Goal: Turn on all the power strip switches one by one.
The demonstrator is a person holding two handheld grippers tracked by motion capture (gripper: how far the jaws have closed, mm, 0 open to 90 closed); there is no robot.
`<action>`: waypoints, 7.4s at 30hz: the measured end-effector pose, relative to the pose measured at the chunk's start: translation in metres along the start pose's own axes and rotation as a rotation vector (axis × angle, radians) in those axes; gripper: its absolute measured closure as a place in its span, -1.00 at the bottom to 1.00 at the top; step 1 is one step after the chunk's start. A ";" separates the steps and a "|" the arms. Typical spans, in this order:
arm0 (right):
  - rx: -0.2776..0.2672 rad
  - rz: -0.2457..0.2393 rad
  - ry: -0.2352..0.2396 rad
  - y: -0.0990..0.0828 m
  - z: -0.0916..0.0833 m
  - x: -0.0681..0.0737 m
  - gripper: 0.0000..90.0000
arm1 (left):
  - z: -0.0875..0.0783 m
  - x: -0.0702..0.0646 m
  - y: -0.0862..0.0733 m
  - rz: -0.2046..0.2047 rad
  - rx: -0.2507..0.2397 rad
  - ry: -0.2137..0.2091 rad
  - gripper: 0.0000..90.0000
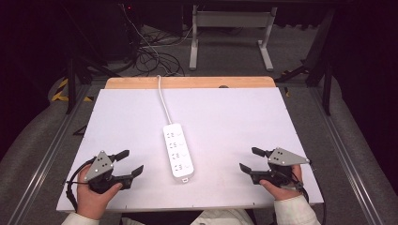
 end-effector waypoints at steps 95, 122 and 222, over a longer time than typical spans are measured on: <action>0.032 0.007 0.050 -0.006 0.003 0.006 -0.30 | 0.114 -0.068 0.044 0.035 0.202 -0.315 1.00; 0.045 0.015 0.057 -0.008 0.004 0.006 -0.32 | 0.135 -0.074 0.022 0.110 0.342 -0.331 1.00; 0.063 0.027 0.054 -0.016 0.001 0.007 -0.33 | 0.139 -0.053 0.041 0.130 0.285 -0.207 1.00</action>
Point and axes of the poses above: each handheld gripper's, and its own axes: z roughly forward along the jaws, y roughly out of its top, x roughly to its left, the point moved 5 cm from there along z, roughly forward along the jaws, and after that the axes turned 9 degrees about -x, right-handed, at the moved point
